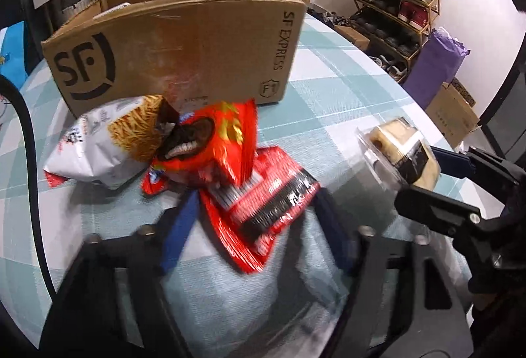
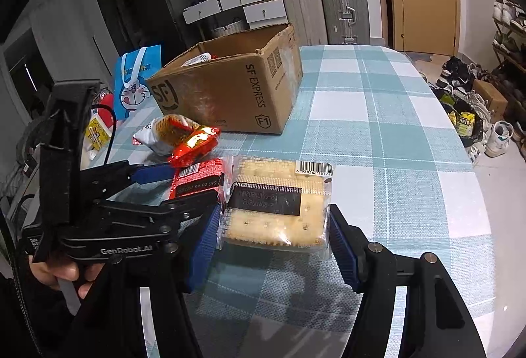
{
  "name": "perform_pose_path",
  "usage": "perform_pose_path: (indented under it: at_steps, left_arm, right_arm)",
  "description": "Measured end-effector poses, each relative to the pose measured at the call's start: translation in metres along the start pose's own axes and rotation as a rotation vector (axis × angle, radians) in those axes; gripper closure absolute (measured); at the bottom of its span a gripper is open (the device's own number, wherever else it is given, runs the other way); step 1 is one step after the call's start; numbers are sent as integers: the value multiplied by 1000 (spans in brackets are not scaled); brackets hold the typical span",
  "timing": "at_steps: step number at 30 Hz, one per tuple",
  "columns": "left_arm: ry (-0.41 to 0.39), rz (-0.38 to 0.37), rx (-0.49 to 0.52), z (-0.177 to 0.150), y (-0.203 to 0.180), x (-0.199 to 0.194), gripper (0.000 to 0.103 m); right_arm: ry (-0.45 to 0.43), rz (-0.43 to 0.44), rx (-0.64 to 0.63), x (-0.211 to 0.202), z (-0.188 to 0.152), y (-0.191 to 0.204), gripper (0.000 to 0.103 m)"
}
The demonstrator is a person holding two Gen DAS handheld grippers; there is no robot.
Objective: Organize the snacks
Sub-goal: 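Lift the cracker pack with the right gripper while the left gripper grasps the red barcode wafer pack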
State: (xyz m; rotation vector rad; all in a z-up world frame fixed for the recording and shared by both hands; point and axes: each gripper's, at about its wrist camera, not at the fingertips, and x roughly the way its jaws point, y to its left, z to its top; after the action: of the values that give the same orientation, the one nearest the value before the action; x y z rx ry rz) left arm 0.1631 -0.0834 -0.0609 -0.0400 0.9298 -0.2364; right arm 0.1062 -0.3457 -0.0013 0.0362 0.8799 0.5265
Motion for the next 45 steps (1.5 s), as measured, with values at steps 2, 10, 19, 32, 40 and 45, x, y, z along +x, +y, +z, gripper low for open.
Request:
perform_pose_path:
  at_steps: [2,10,19,32,40,45]
  left_arm:
    - [8,-14,15,-2,-2,2,61]
    - [-5,-66,33,-14,2,-15,64]
    - [-54,-86,25,-30,11,-47,65]
    - [-82,-104,-3,-43,40,-91,78]
    - [-43,-57,-5,-40,38,-76,29]
    - [-33,-38,-6,-34,33,-63,23]
  right_arm:
    - [-1,-3,3,-1,0,-1,38]
    - [-3,-6,5,-2,0,-2,38]
    - [-18,-5,2,-3,1,-1,38]
    - [-30,12,-40,-2,3,18,38]
    - [-36,8,-38,-5,4,15,38]
    - [-39,6,-28,-7,4,10,38]
